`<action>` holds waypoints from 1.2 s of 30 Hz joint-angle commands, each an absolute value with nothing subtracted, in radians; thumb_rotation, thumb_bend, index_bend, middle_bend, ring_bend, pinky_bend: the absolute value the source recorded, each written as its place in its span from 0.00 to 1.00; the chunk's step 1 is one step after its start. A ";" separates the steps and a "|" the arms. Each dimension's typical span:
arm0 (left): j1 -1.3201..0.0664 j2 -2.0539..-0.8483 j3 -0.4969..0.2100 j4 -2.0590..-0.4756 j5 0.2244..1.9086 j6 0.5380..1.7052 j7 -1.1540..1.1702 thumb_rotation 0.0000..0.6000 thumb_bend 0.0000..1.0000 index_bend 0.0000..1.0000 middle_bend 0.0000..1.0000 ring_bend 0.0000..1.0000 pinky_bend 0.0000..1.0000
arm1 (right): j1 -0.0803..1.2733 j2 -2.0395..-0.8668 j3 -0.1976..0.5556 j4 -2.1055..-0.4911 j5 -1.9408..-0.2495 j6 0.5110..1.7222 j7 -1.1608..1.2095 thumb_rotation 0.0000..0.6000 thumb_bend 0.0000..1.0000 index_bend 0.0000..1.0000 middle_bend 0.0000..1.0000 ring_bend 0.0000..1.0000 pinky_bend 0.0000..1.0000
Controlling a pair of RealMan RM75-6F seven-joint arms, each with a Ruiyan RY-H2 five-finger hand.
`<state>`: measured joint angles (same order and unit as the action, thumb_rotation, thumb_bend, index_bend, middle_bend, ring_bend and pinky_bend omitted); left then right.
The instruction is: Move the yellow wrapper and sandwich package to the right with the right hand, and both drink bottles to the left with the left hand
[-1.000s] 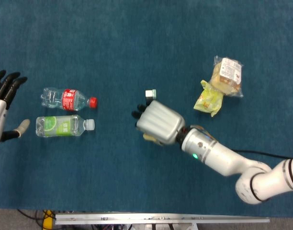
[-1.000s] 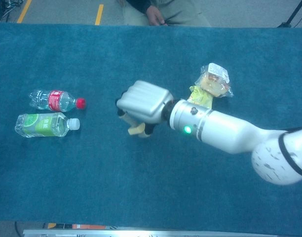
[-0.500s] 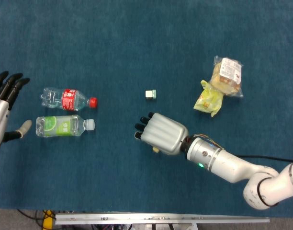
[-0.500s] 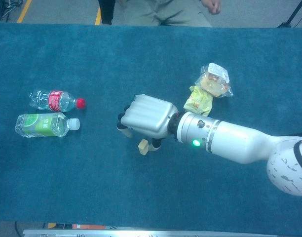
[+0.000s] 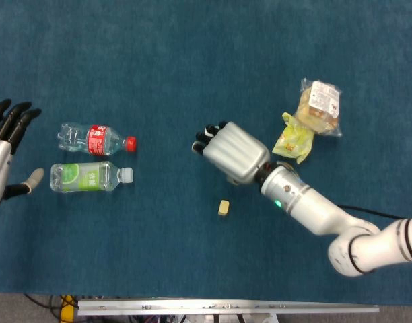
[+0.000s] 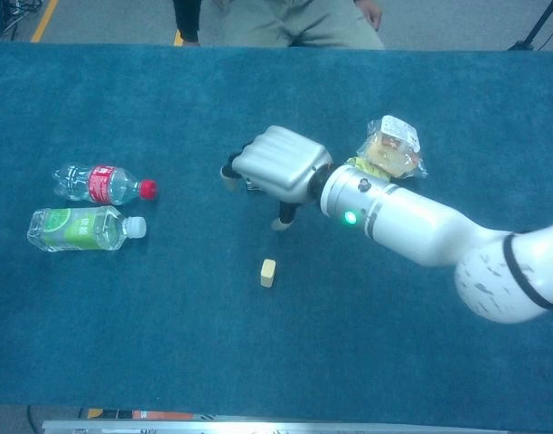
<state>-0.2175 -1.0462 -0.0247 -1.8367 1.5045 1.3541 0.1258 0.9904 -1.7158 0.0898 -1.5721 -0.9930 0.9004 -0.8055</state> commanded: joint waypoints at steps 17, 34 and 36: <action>-0.197 -1.029 -0.018 -1.827 1.500 1.371 0.100 1.00 0.23 0.12 0.11 0.03 0.18 | 1.151 -1.911 0.204 -1.274 -0.686 0.876 -0.963 1.00 0.10 0.40 0.31 0.28 0.43; -0.193 -1.029 -0.016 -1.817 1.504 1.371 0.086 1.00 0.23 0.12 0.10 0.03 0.18 | 1.211 -1.957 0.190 -1.195 -0.590 0.883 -1.052 1.00 0.15 0.49 0.31 0.28 0.43; -0.193 -1.029 -0.016 -1.817 1.504 1.370 0.085 1.00 0.23 0.12 0.10 0.03 0.18 | 1.215 -1.961 0.188 -1.190 -0.581 0.883 -1.061 1.00 0.15 0.49 0.31 0.28 0.43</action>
